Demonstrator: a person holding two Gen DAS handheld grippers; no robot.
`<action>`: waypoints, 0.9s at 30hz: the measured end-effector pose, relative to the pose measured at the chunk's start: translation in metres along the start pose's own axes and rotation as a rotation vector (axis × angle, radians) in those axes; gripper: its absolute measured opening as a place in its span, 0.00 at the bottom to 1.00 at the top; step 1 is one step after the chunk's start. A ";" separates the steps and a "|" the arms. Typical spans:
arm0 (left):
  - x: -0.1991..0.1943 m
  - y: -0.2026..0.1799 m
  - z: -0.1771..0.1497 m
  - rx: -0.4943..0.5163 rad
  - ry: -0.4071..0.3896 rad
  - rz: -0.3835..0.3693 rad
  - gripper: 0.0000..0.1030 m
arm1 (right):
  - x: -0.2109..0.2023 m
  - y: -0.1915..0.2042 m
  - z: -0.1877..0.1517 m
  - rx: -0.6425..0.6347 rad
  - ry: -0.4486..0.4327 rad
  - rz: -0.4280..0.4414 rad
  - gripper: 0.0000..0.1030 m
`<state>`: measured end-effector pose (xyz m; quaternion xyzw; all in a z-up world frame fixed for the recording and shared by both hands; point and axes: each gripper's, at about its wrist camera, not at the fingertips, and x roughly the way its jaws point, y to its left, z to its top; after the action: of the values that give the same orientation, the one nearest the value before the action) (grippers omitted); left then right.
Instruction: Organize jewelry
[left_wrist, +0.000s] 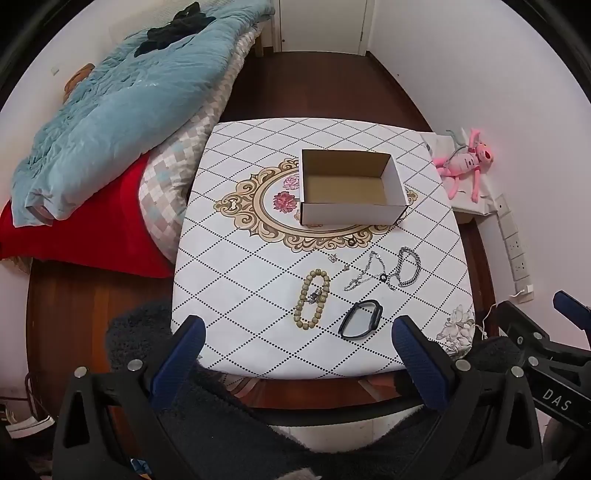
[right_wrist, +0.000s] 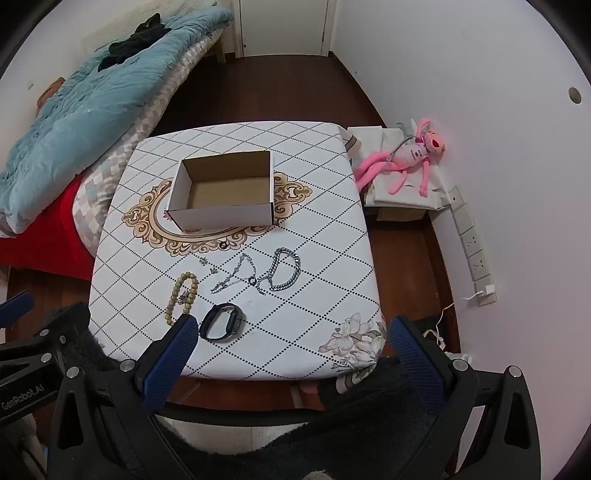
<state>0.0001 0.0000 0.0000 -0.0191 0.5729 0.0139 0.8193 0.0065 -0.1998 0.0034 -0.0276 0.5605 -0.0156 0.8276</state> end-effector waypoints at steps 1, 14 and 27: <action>0.000 0.000 0.000 -0.001 -0.009 -0.008 1.00 | 0.000 0.000 0.000 -0.001 0.000 0.000 1.00; -0.003 0.000 0.002 0.001 -0.014 0.001 1.00 | -0.005 0.000 0.000 0.001 -0.007 -0.001 1.00; -0.010 -0.004 -0.001 0.005 -0.025 -0.006 1.00 | -0.013 0.001 0.006 0.001 -0.019 -0.005 1.00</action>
<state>-0.0039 -0.0042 0.0087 -0.0187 0.5626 0.0102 0.8264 0.0071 -0.1983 0.0178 -0.0287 0.5527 -0.0180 0.8327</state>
